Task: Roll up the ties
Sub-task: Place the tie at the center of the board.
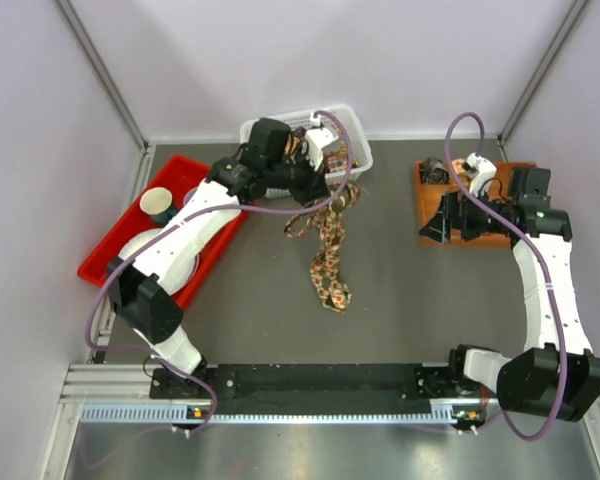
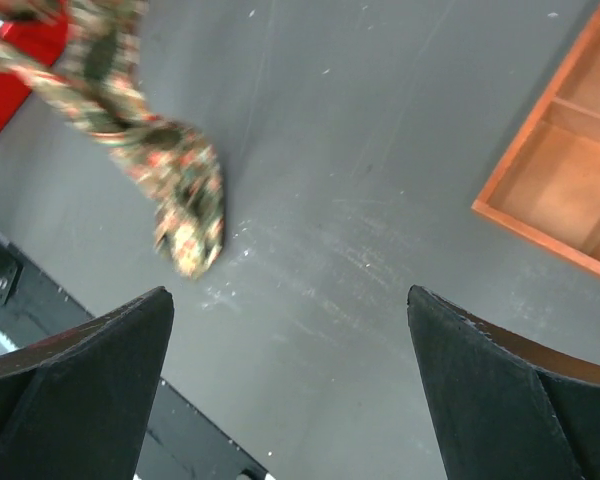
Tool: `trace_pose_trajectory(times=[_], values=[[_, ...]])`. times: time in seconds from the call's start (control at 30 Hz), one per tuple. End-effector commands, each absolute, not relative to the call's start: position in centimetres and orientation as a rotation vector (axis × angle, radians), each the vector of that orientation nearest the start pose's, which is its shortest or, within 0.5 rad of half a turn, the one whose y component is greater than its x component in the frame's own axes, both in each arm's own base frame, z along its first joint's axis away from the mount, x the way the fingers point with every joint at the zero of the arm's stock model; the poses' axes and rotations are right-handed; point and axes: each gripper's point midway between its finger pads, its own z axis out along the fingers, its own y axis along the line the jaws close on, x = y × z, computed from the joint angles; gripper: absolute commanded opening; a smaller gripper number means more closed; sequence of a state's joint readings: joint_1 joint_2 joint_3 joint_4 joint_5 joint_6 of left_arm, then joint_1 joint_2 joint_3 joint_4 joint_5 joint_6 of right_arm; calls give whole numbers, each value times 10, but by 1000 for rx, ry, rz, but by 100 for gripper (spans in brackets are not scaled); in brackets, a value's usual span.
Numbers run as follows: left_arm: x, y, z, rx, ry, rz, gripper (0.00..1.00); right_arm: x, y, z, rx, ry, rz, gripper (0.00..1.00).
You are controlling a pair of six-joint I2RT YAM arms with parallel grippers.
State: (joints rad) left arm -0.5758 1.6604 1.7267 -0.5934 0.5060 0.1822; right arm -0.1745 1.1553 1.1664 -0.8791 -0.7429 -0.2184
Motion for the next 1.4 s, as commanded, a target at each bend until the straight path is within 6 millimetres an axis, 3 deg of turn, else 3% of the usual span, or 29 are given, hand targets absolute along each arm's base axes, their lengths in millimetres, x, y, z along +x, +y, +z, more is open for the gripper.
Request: trace_pose_trajectory(times=[0.0, 0.03, 0.1, 0.13, 0.17, 0.23, 0.37, 0.5, 0.67, 0.83, 0.97, 1.07, 1.1, 1.17, 1.2, 1.3, 1.37], values=[[340, -310, 292, 1056, 1833, -743, 0, 265, 75, 225, -445, 2202, 799, 99], [344, -302, 279, 1028, 1871, -693, 0, 261, 82, 222, -463, 2191, 849, 99], [349, -294, 279, 989, 1859, -639, 0, 252, 98, 199, -525, 2225, 886, 99], [353, -285, 263, 961, 1901, -576, 0, 251, 100, 184, -552, 2271, 838, 99], [355, -281, 260, 941, 1913, -557, 0, 241, 120, 166, -660, 2300, 854, 99], [356, -271, 245, 920, 1952, -524, 0, 237, 129, 143, -725, 2354, 813, 97], [359, -239, 207, 854, 2045, -390, 0, 245, 158, 123, -841, 2372, 797, 94], [370, -205, 185, 771, 2123, -301, 0, 255, 191, 106, -908, 2405, 794, 89], [376, -172, 157, 681, 2242, -339, 0, 257, 235, 80, -973, 2440, 802, 86], [369, -169, 142, 689, 2319, -433, 18, 250, 266, 53, -1015, 2468, 710, 84], [367, -165, 145, 665, 2309, -467, 47, 247, 274, 19, -1073, 2535, 609, 76], [370, -151, 156, 627, 2284, -468, 62, 244, 277, 7, -1087, 2592, 603, 52], [370, -147, 159, 622, 2277, -468, 64, 241, 275, -1, -1095, 2618, 589, 38], [370, -135, 170, 617, 2244, -447, 67, 238, 271, -3, -1117, 2633, 579, 19], [369, -130, 172, 624, 2237, -433, 70, 235, 268, 0, -1127, 2638, 581, 0], [355, -124, 173, 738, 2204, -406, 72, 223, 247, 6, -1123, 2679, 612, 0], [348, -121, 177, 828, 2149, -364, 73, 228, 234, 28, -1095, 2644, 631, 0]])
